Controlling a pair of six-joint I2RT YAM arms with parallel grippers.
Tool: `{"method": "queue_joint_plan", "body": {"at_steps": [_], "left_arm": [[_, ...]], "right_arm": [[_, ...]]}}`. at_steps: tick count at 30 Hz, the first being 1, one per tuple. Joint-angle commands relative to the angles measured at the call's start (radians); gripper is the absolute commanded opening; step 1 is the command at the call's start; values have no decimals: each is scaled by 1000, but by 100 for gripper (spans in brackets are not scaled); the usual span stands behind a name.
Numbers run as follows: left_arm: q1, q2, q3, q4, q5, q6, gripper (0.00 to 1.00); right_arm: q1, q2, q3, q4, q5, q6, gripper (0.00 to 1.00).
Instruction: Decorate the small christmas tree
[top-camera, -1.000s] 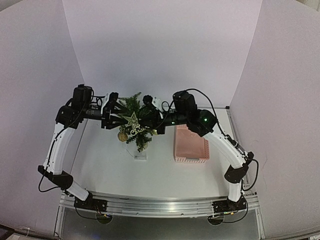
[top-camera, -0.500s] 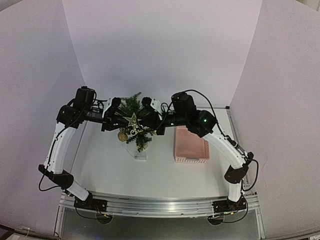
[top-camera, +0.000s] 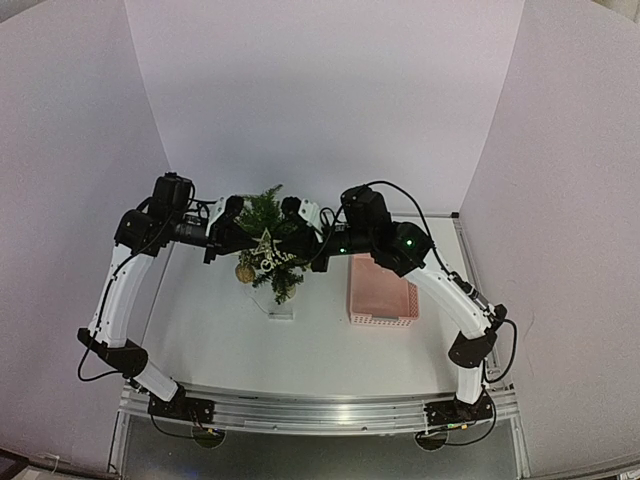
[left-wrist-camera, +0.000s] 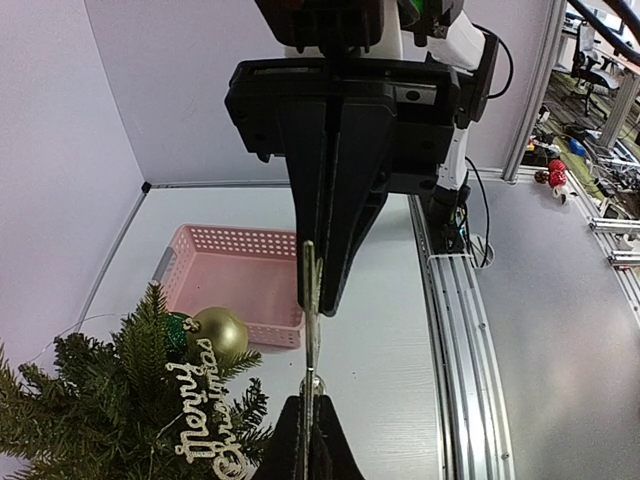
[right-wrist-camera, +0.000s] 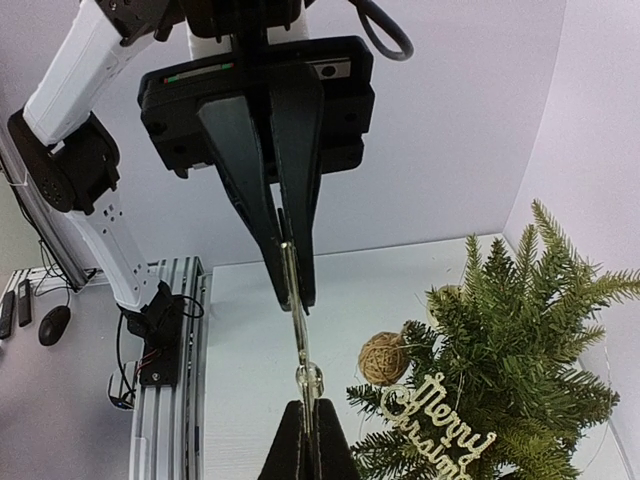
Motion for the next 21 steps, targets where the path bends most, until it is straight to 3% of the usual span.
{"method": "queue_joint_plan", "body": {"at_steps": [1, 4, 7, 10, 14, 21], "left_arm": [[-5, 1, 21, -2, 19, 20, 0], [-4, -2, 11, 57, 2, -24, 0], [3, -2, -1, 182, -31, -112, 0], [24, 11, -1, 283, -21, -198, 0], [83, 45, 1, 371, 11, -268, 0], [154, 114, 23, 465, -5, -306, 0]], "right_arm": [[4, -22, -9, 3, 24, -13, 0], [5, -25, -7, 9, 93, -2, 9], [5, -32, -6, 28, 159, 11, 48], [4, -47, -8, 58, 207, 45, 65], [0, -116, -95, 122, 301, 78, 72], [-65, -281, -358, 251, 357, 170, 73]]}}
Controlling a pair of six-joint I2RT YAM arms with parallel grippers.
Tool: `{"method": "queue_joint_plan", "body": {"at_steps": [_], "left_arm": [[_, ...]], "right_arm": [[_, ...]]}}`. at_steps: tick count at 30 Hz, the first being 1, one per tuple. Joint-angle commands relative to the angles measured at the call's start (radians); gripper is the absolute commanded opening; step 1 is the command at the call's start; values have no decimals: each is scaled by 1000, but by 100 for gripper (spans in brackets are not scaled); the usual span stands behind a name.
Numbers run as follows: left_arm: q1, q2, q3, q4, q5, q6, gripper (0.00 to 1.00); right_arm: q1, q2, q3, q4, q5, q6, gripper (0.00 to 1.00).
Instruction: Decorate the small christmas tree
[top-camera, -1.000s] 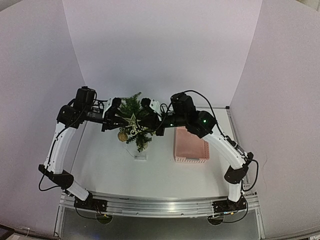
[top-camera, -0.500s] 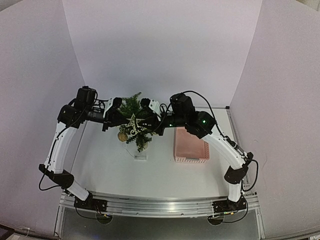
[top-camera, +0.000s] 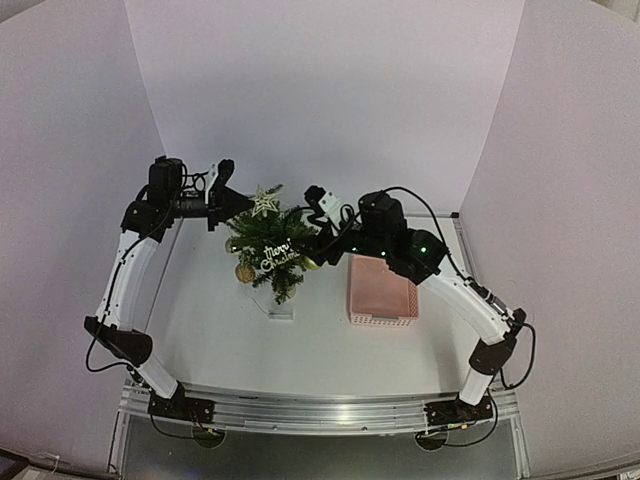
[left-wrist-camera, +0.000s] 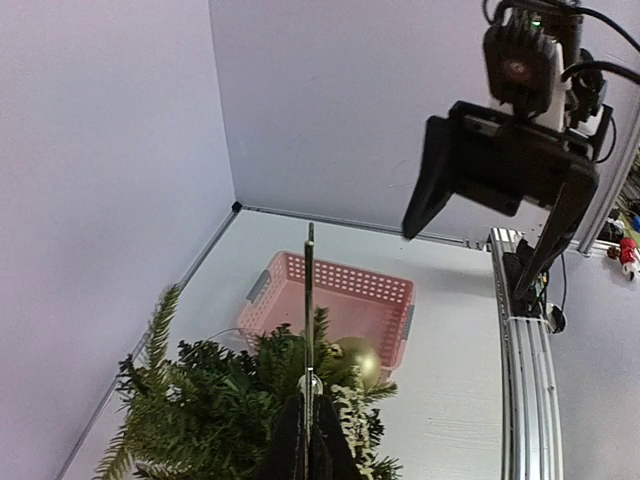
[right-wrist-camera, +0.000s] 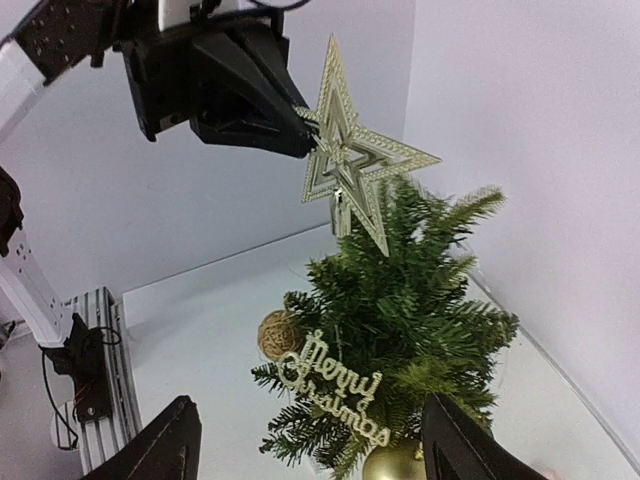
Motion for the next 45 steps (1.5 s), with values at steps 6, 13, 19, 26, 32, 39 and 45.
{"method": "queue_joint_plan", "body": {"at_steps": [6, 13, 19, 26, 32, 39, 45], "left_arm": [[25, 72, -6, 255, 41, -146, 0], [25, 116, 26, 282, 66, -156, 0], [44, 144, 55, 199, 82, -81, 0], [51, 156, 95, 142, 72, -25, 0], [53, 157, 84, 152, 60, -7, 0], [53, 165, 85, 195, 60, -31, 0], [53, 178, 113, 217, 53, -55, 0]], "right_arm": [[-73, -198, -263, 214, 57, 81, 73], [-101, -202, -299, 234, 26, 83, 73], [-113, -196, -298, 241, 4, 83, 73], [-116, -199, -306, 245, -8, 90, 73], [-117, -198, -308, 249, -27, 90, 73], [-116, -198, -310, 251, -38, 90, 73], [-116, -197, -306, 251, -47, 90, 73]]}}
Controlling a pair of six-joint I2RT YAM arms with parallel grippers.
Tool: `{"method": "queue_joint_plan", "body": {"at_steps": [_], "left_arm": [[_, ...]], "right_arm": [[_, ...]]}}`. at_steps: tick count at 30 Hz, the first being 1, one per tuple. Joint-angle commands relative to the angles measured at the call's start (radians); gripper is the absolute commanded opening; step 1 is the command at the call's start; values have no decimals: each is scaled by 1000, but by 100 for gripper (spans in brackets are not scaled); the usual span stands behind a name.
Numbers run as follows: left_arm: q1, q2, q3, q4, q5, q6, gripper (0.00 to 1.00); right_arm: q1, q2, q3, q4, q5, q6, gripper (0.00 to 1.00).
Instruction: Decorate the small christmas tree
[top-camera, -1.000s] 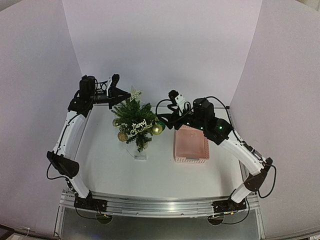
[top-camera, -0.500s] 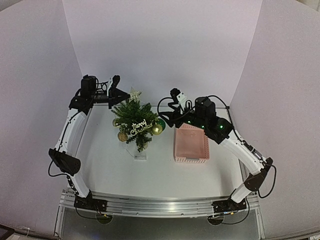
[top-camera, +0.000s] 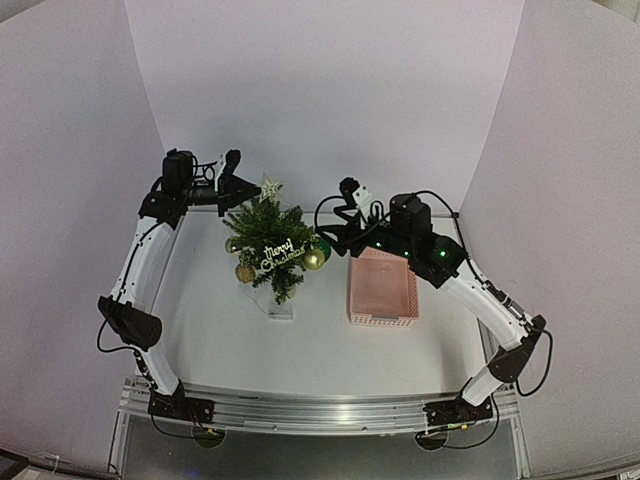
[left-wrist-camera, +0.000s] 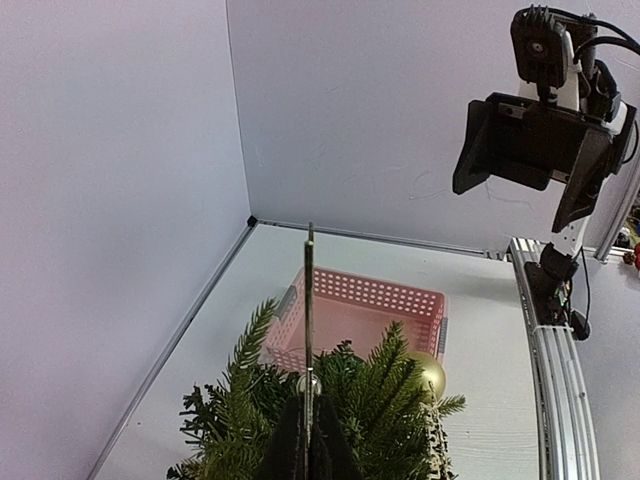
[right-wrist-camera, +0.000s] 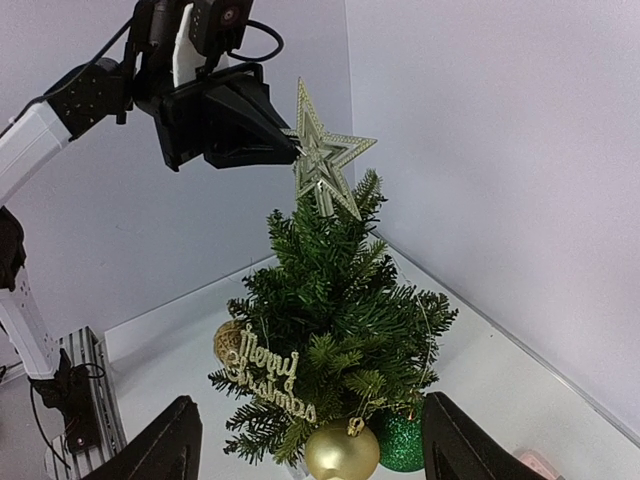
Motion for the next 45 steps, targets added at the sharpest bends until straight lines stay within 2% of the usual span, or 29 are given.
{"method": "queue_joint_plan", "body": {"at_steps": [1, 10, 34, 45], "left_arm": [[4, 13, 66, 38, -3, -9, 0], [4, 13, 65, -68, 2, 61, 0], [2, 33, 26, -136, -9, 131, 0], [2, 20, 115, -69, 19, 53, 0]], "right_arm": [[-4, -15, -5, 40, -19, 13, 73], [-4, -13, -7, 40, -21, 13, 73], [-5, -25, -19, 43, -23, 13, 72], [-4, -26, -21, 43, -23, 13, 72]]}}
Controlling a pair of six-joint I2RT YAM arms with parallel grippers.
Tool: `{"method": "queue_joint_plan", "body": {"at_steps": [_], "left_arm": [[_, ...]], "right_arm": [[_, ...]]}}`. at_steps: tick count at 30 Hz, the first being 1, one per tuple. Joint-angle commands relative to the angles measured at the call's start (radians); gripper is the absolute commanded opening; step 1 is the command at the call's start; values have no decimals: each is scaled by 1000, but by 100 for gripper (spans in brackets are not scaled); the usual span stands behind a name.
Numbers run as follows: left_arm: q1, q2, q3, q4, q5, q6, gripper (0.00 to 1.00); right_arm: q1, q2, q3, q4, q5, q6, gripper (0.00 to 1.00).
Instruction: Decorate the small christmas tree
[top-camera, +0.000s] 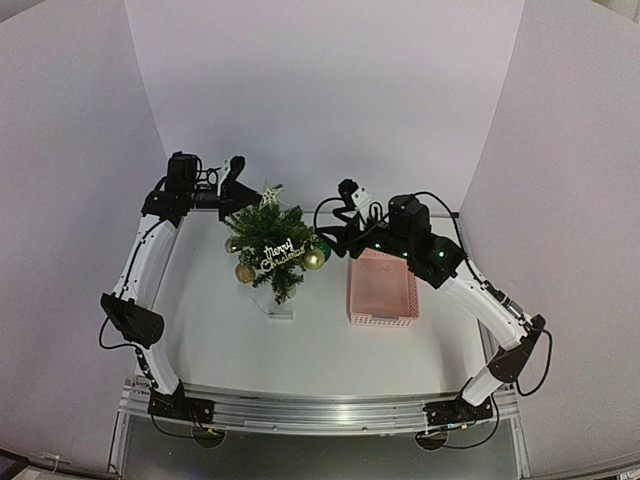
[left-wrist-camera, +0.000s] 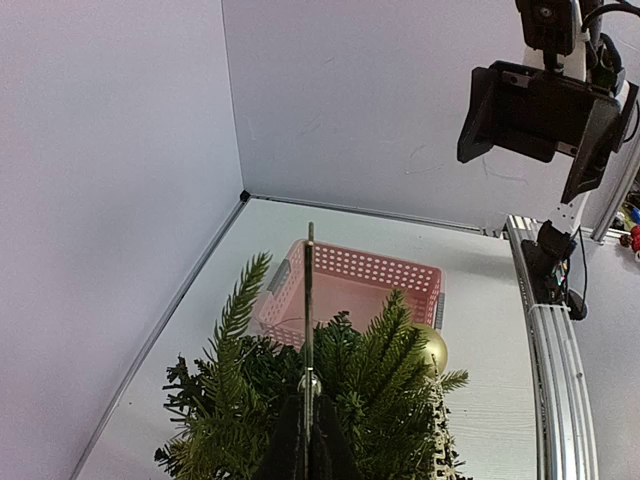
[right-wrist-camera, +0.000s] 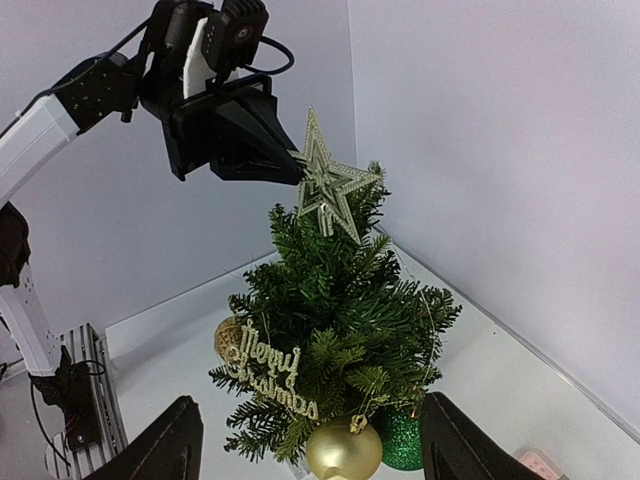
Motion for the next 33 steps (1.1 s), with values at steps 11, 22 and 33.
{"method": "queue_joint_plan", "body": {"at_steps": [11, 22, 33], "left_arm": [[4, 2, 90, 65, 1, -45, 0], [-9, 34, 94, 29, -42, -23, 0], [-12, 26, 91, 11, -25, -26, 0]], "right_arm": [[-4, -28, -10, 35, -15, 13, 72], [-5, -30, -13, 36, -18, 13, 72], [-4, -35, -19, 37, -18, 13, 72]]}}
